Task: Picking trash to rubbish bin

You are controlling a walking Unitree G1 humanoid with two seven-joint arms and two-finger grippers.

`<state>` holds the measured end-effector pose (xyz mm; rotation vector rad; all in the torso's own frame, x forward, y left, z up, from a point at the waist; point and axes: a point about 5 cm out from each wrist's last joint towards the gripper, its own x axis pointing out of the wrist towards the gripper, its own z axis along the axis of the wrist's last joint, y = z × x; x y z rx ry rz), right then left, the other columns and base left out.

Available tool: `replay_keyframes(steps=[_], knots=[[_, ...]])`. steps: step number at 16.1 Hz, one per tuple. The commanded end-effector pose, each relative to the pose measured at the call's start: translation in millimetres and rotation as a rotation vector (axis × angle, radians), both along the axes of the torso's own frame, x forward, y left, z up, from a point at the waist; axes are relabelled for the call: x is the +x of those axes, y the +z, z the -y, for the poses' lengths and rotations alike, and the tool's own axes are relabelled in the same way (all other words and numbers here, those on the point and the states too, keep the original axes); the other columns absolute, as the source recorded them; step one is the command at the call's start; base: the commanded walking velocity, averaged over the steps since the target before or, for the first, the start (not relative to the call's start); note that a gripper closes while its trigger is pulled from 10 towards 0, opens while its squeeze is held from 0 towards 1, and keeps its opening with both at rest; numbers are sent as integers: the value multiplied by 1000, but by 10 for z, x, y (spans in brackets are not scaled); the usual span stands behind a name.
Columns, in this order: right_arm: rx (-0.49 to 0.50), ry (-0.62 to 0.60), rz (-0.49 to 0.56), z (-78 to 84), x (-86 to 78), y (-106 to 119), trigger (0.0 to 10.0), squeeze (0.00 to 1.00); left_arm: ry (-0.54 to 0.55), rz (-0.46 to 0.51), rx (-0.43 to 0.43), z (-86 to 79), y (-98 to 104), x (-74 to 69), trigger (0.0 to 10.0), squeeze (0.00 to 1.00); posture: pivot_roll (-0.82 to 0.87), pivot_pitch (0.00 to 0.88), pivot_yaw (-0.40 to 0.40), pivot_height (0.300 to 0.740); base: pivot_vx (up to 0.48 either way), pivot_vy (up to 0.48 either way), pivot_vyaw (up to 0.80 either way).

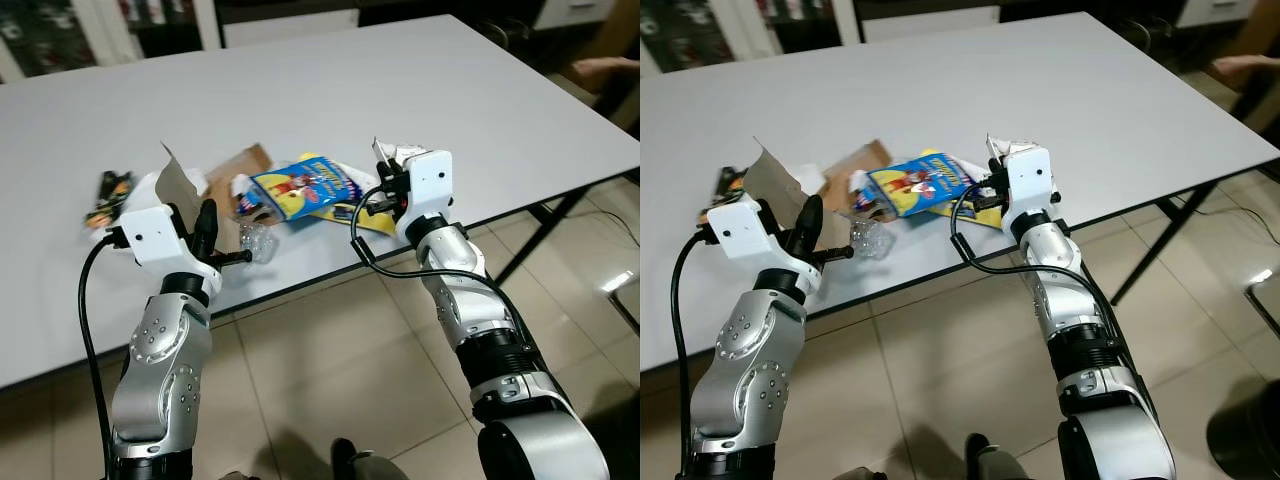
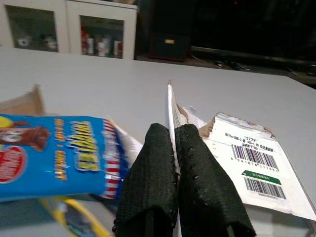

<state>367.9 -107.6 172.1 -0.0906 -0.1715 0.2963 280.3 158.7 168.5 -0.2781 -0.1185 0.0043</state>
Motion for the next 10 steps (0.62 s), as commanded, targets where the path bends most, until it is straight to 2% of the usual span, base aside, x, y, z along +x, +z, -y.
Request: replay_keyframes(steps=[1,10], knots=[[-15,-1,-2,16,-10,-4,10000,0,7,-30,-14,-8,-51,9,10000,0,-18,67,2,740,0,0,-800],[-5,-13,-3,37,-29,-19,10000,0,8,-36,10,-16,-60,4,10000,0,-21,78,10,740,0,0,-790]])
